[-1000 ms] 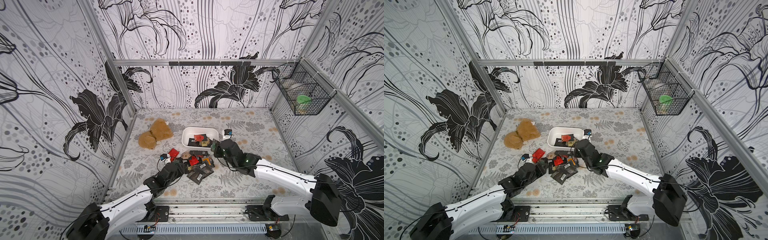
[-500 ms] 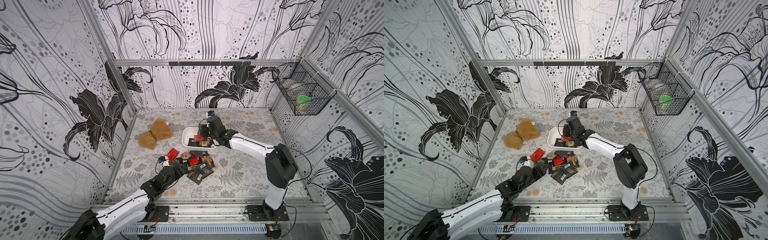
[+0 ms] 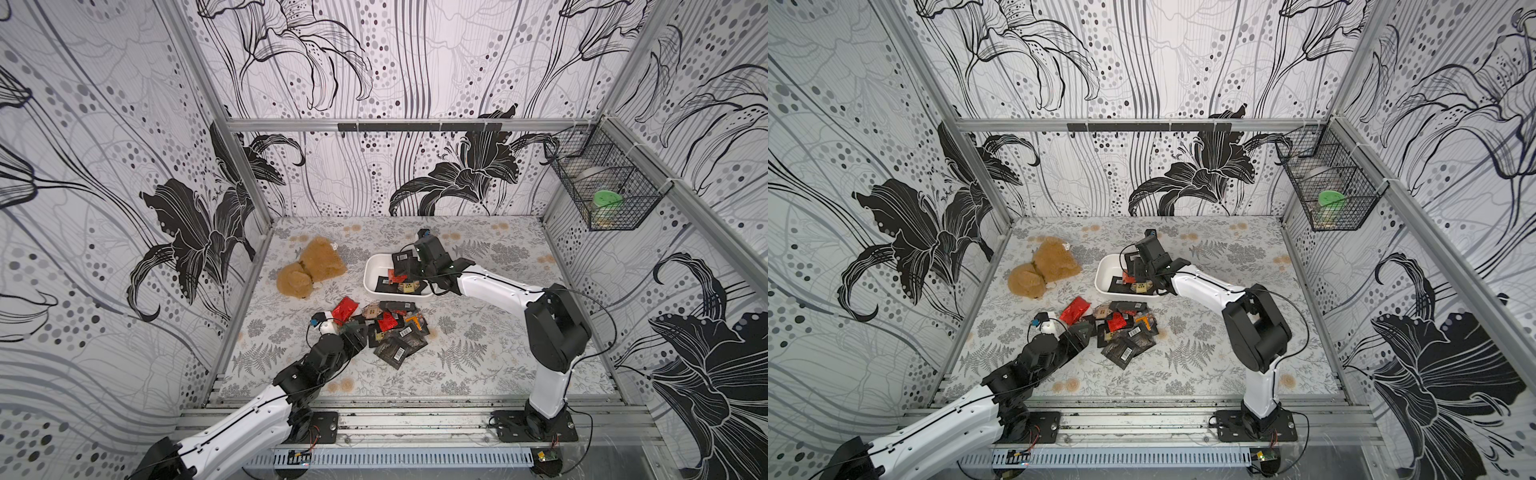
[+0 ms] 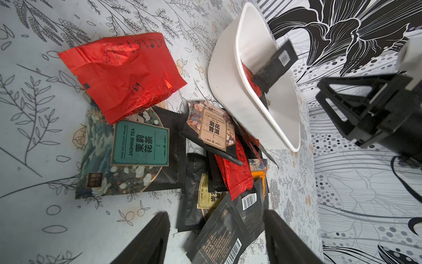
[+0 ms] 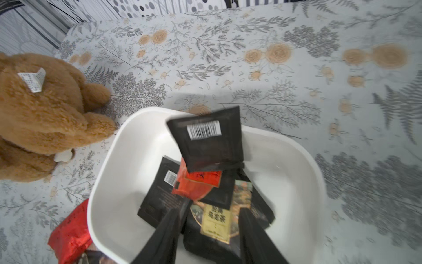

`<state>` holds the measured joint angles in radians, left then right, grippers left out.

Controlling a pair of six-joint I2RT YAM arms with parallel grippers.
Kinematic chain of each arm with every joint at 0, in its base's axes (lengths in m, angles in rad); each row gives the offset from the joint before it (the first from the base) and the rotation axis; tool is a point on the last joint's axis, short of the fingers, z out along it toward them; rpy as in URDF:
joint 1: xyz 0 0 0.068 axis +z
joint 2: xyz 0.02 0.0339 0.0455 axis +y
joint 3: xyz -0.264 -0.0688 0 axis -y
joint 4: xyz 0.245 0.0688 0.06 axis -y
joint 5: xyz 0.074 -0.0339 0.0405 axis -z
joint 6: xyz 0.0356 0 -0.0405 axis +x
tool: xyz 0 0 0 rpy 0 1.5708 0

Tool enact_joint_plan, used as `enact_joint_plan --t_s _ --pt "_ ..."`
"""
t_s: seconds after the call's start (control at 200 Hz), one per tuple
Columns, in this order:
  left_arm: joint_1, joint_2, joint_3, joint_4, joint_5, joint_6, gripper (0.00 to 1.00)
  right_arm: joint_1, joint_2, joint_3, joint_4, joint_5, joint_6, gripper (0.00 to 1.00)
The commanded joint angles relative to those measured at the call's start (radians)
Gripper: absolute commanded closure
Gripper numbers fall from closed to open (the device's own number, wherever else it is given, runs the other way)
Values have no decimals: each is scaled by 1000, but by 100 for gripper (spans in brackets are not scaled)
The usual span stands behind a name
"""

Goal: Put the tea bags into the storage box
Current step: Place the tea bag in the storage box, then pick up the tea bag from the center of the board.

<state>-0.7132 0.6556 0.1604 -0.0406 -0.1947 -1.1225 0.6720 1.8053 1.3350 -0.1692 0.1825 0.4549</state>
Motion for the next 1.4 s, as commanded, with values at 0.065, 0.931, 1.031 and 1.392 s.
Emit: enact_joint_plan --t_s 0.065,0.931,1.031,1.392 --pt "-5 -30 3 -1 10 -30 30 4 -294 -193 7 33 -51 55" --pt "-179 241 17 192 64 -196 39 313 -334 -604 240 -284 -215 61" --pt "-203 263 27 183 37 -207 41 313 -287 -607 279 -309 -200 60" --pt "-226 316 5 232 0 -259 40 313 -171 -543 237 -283 -180 63"
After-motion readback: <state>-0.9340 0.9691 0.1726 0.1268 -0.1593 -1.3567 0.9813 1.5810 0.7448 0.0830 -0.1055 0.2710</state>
